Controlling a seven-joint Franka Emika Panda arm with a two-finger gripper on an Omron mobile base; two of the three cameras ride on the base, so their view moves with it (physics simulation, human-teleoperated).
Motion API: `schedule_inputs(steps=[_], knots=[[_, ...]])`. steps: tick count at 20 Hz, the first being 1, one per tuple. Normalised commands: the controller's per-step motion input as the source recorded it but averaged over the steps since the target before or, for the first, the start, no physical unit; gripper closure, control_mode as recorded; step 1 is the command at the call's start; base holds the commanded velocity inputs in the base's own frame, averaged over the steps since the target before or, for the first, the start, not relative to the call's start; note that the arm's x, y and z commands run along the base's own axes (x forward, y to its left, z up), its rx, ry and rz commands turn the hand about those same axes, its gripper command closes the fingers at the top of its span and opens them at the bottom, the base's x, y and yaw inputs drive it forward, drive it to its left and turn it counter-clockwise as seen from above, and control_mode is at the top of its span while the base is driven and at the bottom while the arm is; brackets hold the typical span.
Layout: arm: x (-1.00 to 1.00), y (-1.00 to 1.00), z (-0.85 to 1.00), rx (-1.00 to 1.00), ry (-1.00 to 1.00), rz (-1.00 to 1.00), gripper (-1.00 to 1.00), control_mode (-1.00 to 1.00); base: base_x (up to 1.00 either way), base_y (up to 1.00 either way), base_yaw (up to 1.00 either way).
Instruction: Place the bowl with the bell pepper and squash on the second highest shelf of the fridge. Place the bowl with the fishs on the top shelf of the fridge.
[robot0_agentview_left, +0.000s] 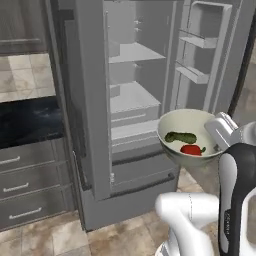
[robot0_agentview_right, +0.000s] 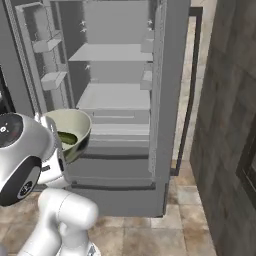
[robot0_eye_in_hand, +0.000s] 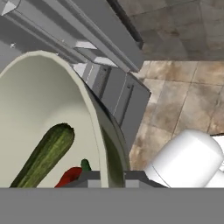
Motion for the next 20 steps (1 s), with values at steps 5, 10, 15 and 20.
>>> schedule_inputs(steps=[5,10,15,20], knots=[[0.00,0.00,0.00,0.00,0.00,0.00,1.00,1.00,0.29,-0.39,0.47],[0.00,0.00,0.00,0.00,0.00,0.00,1.00,1.00,0.22,-0.54,0.12],[0.00,0.00,0.00,0.00,0.00,0.00,1.00,1.00,0.78,-0.13,0.00],[0.00,0.00,0.00,0.00,0.00,0.00,1.00,1.00,0.90,0.00,0.00]])
